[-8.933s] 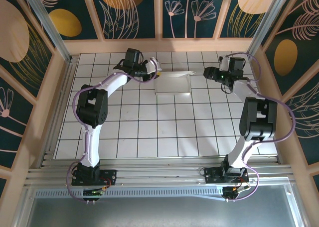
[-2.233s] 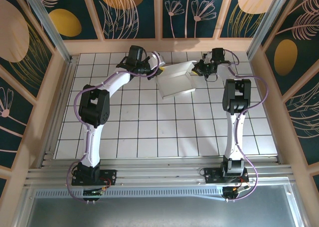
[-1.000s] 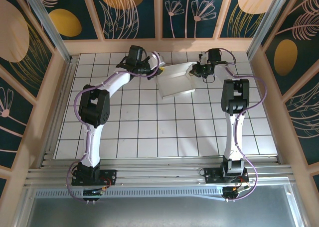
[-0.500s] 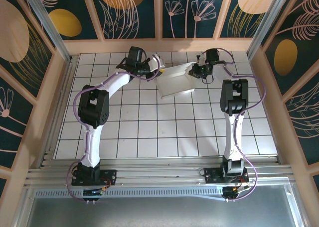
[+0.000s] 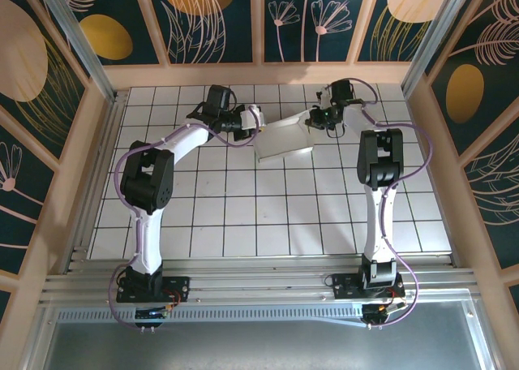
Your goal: Fold the paper box
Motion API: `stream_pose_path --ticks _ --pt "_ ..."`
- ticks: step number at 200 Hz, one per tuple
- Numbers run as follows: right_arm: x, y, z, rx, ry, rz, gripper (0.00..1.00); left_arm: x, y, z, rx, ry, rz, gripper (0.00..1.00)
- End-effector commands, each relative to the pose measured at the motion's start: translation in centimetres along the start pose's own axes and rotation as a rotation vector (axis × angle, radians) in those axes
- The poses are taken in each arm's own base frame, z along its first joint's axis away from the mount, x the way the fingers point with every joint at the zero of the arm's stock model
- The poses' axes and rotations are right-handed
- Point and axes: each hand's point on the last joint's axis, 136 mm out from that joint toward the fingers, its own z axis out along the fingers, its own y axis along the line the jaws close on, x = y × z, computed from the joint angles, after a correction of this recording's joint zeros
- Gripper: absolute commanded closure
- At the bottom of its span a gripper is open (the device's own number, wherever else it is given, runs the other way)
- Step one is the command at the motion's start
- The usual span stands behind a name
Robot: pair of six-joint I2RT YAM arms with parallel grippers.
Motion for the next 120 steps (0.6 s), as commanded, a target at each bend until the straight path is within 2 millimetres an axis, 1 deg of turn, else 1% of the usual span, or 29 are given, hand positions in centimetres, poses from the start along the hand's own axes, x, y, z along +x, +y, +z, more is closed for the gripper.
stream_pose_path --ticks 1,39,75,86,104,120 --pt "-0.3 1.3 -1.9 0.015 -0.016 -0.017 0.97 1.2 -3.2 0.7 0.095 0.021 -0.005 1.00" --pt "-1.4 0.6 -4.6 0.008 -0.105 0.009 0.92 1.6 -2.9 0.9 0.084 0.035 -0.027 1.00" --pt "-1.0 0.1 -6.4 0.001 -0.142 0.023 0.88 1.4 -2.6 1.1 0.085 0.027 -0.057 1.00" --pt "-1.1 0.0 -7.2 0.004 -0.161 0.037 0.88 1.4 -2.7 1.2 0.090 0.027 -0.060 1.00" --pt "-2.0 -0.5 -9.0 0.032 -0.219 0.083 0.85 1.4 -2.8 1.2 0.091 0.024 -0.060 1.00" --pt "-2.8 -1.7 -11.0 0.056 -0.282 0.160 0.82 1.5 -2.9 1.2 0.091 0.025 -0.060 1.00"
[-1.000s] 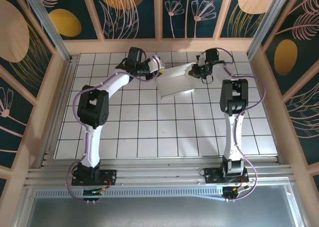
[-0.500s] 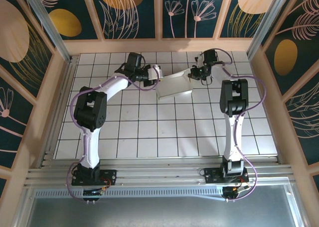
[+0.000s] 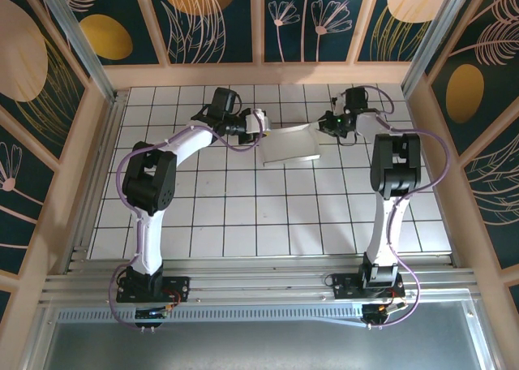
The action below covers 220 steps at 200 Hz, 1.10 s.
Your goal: Fold the paper box
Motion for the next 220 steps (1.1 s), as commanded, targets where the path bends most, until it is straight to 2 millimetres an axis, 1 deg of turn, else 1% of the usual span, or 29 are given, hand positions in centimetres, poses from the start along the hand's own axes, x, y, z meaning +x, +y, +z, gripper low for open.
stream_pose_path --ticks 1,15,28,47,63,72,86,91,98,106,123,129,138,149,162,171,177,189,199,220 --pt "-4.9 0.9 -5.4 -0.007 -0.198 0.060 0.82 2.8 -1.3 0.4 0.041 0.062 -0.073 1.00" --pt "-5.4 0.3 -6.7 -0.032 -0.243 0.098 0.79 2.8 -1.3 0.4 0.043 0.061 -0.079 1.00" --pt "-5.4 -0.3 -7.5 -0.047 -0.272 0.124 0.78 2.7 -1.2 0.4 0.043 0.058 -0.083 1.00" --pt "-5.7 -0.2 -8.5 -0.052 -0.292 0.133 0.77 2.7 -1.4 0.4 0.046 0.058 -0.081 1.00" --pt "-6.2 1.2 -9.5 -0.087 -0.297 0.142 0.74 2.7 -1.6 0.2 0.047 0.057 -0.073 0.98" --pt "-6.5 2.4 -9.8 -0.130 -0.291 0.145 0.72 2.7 -1.8 0.2 0.048 0.056 -0.067 0.96" --pt "-6.6 4.4 -9.8 -0.170 -0.263 0.122 0.66 2.5 -2.1 0.1 0.047 0.045 -0.055 0.90" --pt "-6.5 5.1 -9.5 -0.180 -0.242 0.106 0.64 2.5 -2.1 0.1 0.045 0.040 -0.051 0.87" --pt "-6.2 5.9 -8.9 -0.189 -0.208 0.083 0.62 2.3 -2.2 0.0 0.043 0.032 -0.044 0.86" --pt "-5.6 6.5 -8.0 -0.173 -0.163 0.050 0.61 2.2 -2.2 -0.1 0.039 0.026 -0.037 0.82" --pt "-4.3 6.4 -5.8 -0.052 -0.098 -0.042 0.59 1.9 -2.1 -0.2 0.033 0.021 -0.031 0.78" --pt "-3.9 6.2 -5.1 -0.018 -0.079 -0.066 0.59 1.7 -2.0 -0.3 0.030 0.021 -0.028 0.71" --pt "-3.2 6.1 -4.2 0.009 -0.056 -0.086 0.59 1.4 -1.9 -0.5 0.026 0.017 -0.024 0.63" --pt "-2.6 5.7 -3.4 0.041 -0.043 -0.099 0.59 1.0 -1.8 -0.8 0.018 0.011 -0.026 0.54" --pt "-1.9 4.8 -2.6 0.092 -0.039 -0.117 0.60 0.1 -1.7 -1.5 -0.001 -0.013 -0.033 0.43" --pt "-1.3 4.2 -2.0 0.115 -0.035 -0.124 0.60 -0.6 -2.0 -1.9 -0.007 -0.036 -0.042 0.31" --pt "-0.8 3.9 -1.6 0.128 -0.029 -0.128 0.60 -1.2 -2.1 -2.4 -0.013 -0.053 -0.043 0.25" --pt "0.3 3.3 -0.8 0.146 -0.015 -0.135 0.60 -2.3 -2.5 -3.3 -0.027 -0.083 -0.053 0.17" --pt "1.2 2.5 -0.1 0.174 -0.003 -0.136 0.60 -2.7 -3.2 -4.0 -0.030 -0.098 -0.079 0.11" --pt "2.8 1.2 0.9 0.220 0.006 -0.141 0.62 -4.0 -3.5 -5.4 -0.066 -0.129 -0.165 0.01"
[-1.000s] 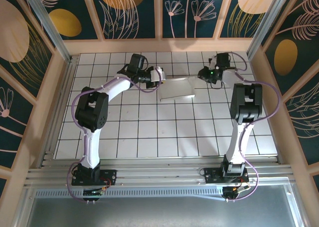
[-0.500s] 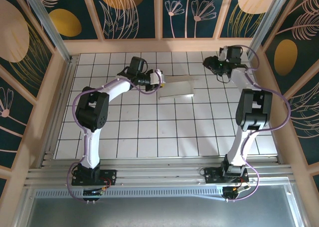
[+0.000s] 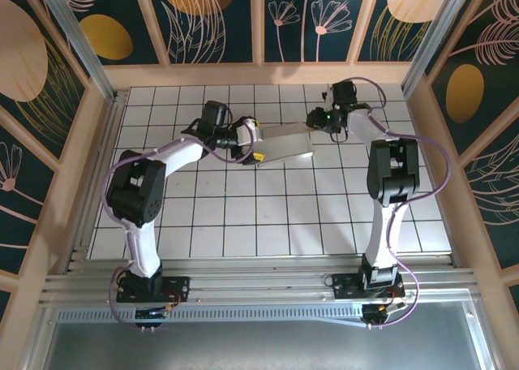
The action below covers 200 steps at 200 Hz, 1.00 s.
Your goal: Fold the paper box
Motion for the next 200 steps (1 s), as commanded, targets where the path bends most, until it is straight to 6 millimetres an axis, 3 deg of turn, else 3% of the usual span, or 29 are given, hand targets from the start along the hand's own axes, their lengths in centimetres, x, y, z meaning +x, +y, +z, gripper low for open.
stream_pose_path --ticks 1,26,48,60,69,82,92,109,130,163,200 --pt "2.0 -2.0 1.8 0.099 0.014 -0.039 0.62 -3.9 0.4 -2.3 -0.053 -0.116 -0.050 0.01" --pt "3.6 -2.8 2.9 0.131 0.028 -0.057 0.63 -4.6 0.1 -3.7 -0.101 -0.143 -0.166 0.01" --pt "4.5 -3.6 3.6 0.185 0.031 -0.070 0.63 -4.3 4.4 -4.9 -0.297 -0.113 -0.580 0.03" --pt "5.0 -3.9 3.7 0.211 0.020 -0.086 0.63 -2.5 6.8 -5.3 -0.425 -0.053 -0.885 0.16" --pt "5.3 -4.0 3.8 0.228 0.010 -0.095 0.63 -0.8 7.6 -5.3 -0.489 0.000 -1.080 0.21" --pt "5.7 -4.4 3.7 0.267 -0.005 -0.107 0.63 2.7 7.1 -4.9 -0.574 0.056 -1.359 0.32" --pt "6.0 -4.7 3.7 0.298 -0.018 -0.117 0.64 4.2 6.0 -3.9 -0.558 0.047 -1.485 0.32" --pt "6.0 -4.7 3.1 0.309 -0.042 -0.097 0.64 6.3 5.1 -2.9 -0.573 0.024 -1.582 0.36" --pt "5.1 -2.2 2.1 0.184 -0.064 -0.070 0.63 7.5 4.4 -0.7 -0.497 0.057 -1.592 0.37" --pt "4.1 0.1 1.4 0.083 -0.062 -0.030 0.62 9.9 2.3 2.4 -0.377 0.120 -1.661 0.51" --pt "3.9 1.5 0.7 0.028 -0.039 0.014 0.61 14.2 0.1 2.4 -0.460 0.219 -1.681 0.66"
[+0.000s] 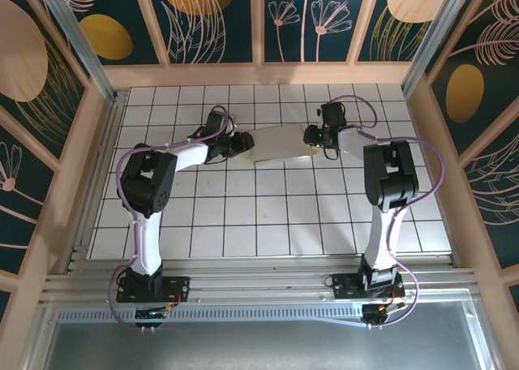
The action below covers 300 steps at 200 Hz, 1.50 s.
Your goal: Fold the paper box
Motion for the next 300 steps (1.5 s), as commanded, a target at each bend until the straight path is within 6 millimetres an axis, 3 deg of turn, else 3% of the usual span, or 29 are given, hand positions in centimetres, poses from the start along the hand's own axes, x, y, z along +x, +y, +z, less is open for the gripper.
stream_pose_path --ticks 1,21,44,82,96,117,152,171,192,209,233,268,300 --pt "0.0 2.4 -1.8 -0.082 0.042 0.041 0.61 2.5 3.4 1.1 -0.095 0.051 -0.047 0.66" --pt "-0.7 3.5 -3.3 -0.130 0.023 0.058 0.61 3.2 3.2 1.6 -0.065 0.085 -0.039 0.69" --pt "-0.9 5.3 -4.6 -0.237 0.001 0.072 0.61 2.7 0.5 1.2 0.048 0.095 -0.016 0.66" --pt "0.1 5.1 -3.5 -0.251 0.045 0.088 0.76 0.5 -1.3 -0.9 0.034 0.025 0.055 0.67" --pt "0.4 4.3 -3.1 -0.211 0.044 0.082 0.77 0.6 -1.7 -1.3 0.039 0.038 0.051 0.68" --pt "0.8 2.8 -2.5 -0.117 0.043 0.057 0.75 1.1 -1.4 -1.5 0.019 0.069 0.022 0.74" --pt "2.6 1.3 -1.5 0.012 0.077 -0.029 0.72 1.6 -2.5 -2.4 0.048 0.101 0.020 0.70" --pt "3.6 1.9 -1.0 -0.018 0.104 -0.039 0.72 1.7 -3.0 -2.8 0.059 0.117 0.023 0.62" --pt "4.2 2.3 -0.6 -0.049 0.116 -0.024 0.75 2.3 -3.4 -3.0 0.072 0.157 0.001 0.60" --pt "4.2 2.4 -0.5 -0.050 0.114 -0.026 0.76 2.8 -3.1 -3.0 0.062 0.174 -0.032 0.61" --pt "3.9 2.7 -0.7 -0.052 0.106 -0.030 0.76 3.4 -2.9 -2.9 0.080 0.177 -0.078 0.71" --pt "4.0 2.8 -0.6 -0.045 0.112 -0.037 0.76 4.3 -3.1 -2.6 0.129 0.208 -0.131 0.63" --pt "4.1 2.9 -0.6 -0.039 0.114 -0.040 0.76 4.5 -2.7 -2.6 0.113 0.204 -0.142 0.68"
